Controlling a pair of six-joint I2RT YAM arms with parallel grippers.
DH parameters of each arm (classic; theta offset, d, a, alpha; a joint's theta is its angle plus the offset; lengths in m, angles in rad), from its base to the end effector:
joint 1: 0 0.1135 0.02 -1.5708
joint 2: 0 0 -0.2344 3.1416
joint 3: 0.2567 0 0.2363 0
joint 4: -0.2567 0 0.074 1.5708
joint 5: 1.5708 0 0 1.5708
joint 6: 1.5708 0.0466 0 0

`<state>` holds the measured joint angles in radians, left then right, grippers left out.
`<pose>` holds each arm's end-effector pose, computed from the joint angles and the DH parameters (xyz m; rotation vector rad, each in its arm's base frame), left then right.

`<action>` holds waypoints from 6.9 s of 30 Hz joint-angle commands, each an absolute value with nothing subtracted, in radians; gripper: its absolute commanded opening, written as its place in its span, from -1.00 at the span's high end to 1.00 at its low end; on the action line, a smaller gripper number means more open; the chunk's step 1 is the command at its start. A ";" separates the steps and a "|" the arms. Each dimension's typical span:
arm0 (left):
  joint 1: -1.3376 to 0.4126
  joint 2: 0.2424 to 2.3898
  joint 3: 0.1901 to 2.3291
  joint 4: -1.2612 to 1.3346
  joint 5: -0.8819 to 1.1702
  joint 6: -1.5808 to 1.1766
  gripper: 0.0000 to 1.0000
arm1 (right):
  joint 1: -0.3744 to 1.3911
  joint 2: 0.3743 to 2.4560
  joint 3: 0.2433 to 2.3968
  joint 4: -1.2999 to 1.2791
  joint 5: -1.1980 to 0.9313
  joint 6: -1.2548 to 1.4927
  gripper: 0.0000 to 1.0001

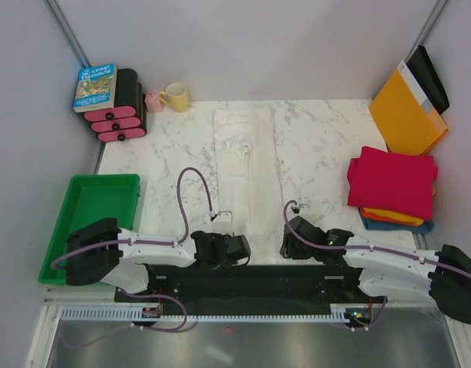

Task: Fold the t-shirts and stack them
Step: Grab the bottom of the folded rectangular tshirt with both arms, then fold the folded rectangular tshirt in 1/3 of the way

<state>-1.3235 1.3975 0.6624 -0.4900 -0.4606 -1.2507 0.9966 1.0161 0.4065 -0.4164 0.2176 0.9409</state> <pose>0.0760 -0.2166 0.1267 -0.0117 2.5964 -0.2646 0.1063 0.1458 0.1289 0.0070 2.6248 0.4417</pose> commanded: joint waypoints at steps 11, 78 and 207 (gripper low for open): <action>-1.325 1.390 0.680 -0.561 -0.474 -1.236 0.96 | 1.074 1.022 0.394 -0.551 0.184 1.029 0.54; -0.747 1.445 1.070 -0.405 -0.552 -0.594 0.96 | 0.706 1.534 1.075 -0.302 0.511 0.538 1.00; -0.896 1.221 0.772 -0.387 -0.560 -0.669 -0.53 | 0.755 1.545 1.297 -0.277 0.511 0.400 -0.01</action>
<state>-0.8963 1.1709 0.7696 -0.4450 -0.5671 -0.6975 0.7200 1.6329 1.4220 -0.1944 0.4953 0.3656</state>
